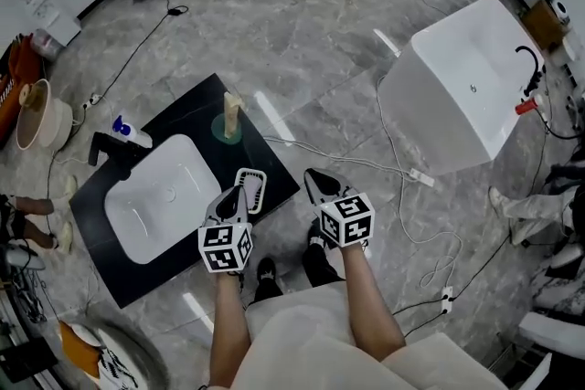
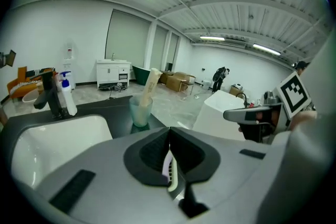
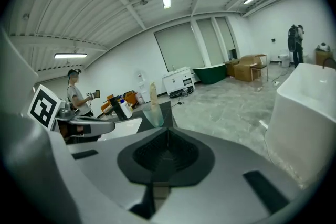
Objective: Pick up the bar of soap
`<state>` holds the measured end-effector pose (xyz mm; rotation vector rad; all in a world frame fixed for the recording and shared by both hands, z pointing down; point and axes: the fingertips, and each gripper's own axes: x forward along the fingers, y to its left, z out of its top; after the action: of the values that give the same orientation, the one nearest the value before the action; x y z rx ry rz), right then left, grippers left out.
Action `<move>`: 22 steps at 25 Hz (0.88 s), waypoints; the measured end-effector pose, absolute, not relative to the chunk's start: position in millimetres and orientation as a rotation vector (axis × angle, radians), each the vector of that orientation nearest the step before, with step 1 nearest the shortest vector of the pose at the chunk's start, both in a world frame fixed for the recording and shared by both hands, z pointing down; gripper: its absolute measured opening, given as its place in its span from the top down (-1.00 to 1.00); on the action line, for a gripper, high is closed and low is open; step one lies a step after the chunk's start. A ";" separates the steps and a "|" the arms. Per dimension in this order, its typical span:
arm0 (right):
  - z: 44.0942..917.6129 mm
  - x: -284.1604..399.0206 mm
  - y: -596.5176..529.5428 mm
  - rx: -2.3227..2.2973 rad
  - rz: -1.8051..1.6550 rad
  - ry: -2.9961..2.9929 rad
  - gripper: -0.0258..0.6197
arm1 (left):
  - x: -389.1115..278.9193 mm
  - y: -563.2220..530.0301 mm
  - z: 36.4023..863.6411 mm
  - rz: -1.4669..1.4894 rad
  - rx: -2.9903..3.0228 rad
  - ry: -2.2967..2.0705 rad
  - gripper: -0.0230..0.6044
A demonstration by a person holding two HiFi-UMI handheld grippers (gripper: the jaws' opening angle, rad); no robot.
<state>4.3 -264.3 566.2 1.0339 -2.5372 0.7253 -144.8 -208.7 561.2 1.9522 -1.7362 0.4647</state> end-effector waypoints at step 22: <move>600.9 -28.7 -265.2 0.741 0.686 -2.557 0.90 | -138.6 -195.7 635.6 0.715 1.856 -1.639 0.37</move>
<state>-28.7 -265.2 600.9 0.7415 -2.5575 0.6857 -138.6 -195.7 635.6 1.8564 -1.6393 0.7149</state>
